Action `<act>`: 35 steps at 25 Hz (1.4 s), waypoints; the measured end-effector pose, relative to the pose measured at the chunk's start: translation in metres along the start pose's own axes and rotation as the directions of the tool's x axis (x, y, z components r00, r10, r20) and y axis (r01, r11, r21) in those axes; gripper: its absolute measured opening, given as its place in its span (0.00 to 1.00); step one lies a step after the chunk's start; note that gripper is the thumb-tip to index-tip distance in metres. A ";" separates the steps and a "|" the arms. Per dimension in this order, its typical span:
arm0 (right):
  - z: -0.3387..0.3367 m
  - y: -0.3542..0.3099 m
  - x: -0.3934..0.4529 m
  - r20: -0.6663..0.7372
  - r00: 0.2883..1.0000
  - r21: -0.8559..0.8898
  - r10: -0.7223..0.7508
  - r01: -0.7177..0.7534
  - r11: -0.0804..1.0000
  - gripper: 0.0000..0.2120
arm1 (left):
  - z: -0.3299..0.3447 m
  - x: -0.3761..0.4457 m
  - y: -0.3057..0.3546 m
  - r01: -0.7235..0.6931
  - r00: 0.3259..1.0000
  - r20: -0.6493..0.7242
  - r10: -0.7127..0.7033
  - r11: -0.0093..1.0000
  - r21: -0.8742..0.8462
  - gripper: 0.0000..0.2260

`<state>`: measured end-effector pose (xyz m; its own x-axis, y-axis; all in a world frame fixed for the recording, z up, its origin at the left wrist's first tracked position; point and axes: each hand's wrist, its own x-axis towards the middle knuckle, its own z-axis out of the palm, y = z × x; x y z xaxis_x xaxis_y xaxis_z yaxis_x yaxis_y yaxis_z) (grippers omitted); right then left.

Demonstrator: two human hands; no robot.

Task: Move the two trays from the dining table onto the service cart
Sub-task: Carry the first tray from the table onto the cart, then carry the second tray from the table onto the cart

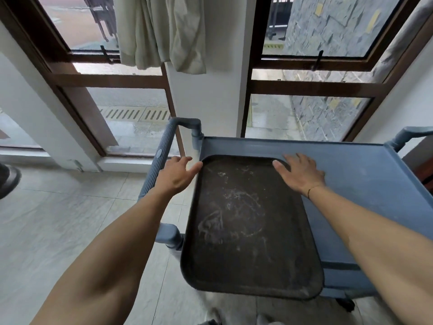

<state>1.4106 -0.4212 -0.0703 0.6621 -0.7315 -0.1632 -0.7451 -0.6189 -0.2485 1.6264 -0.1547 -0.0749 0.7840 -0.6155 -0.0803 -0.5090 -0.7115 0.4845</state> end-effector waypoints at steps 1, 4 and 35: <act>-0.005 -0.007 0.003 -0.005 0.998 -0.033 -0.058 0.058 0.998 0.38 | -0.007 -0.008 0.000 -0.036 0.999 -0.038 0.039 0.997 0.065 0.32; -0.021 -0.024 0.011 -0.055 0.968 -0.136 -0.244 0.235 0.963 0.41 | -0.030 -0.031 -0.001 -0.041 0.990 -0.120 0.074 0.966 0.257 0.35; 0.024 -0.243 -0.419 0.142 -0.202 0.038 -0.969 0.979 -0.199 0.39 | -0.011 -0.716 0.048 0.973 0.023 -0.630 -0.776 0.164 -0.165 0.45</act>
<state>1.3166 0.0428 0.0358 0.5997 0.7881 0.1386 0.7995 -0.5826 -0.1464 1.0443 0.2561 0.0155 0.6373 0.7514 0.1712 0.7380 -0.6590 0.1451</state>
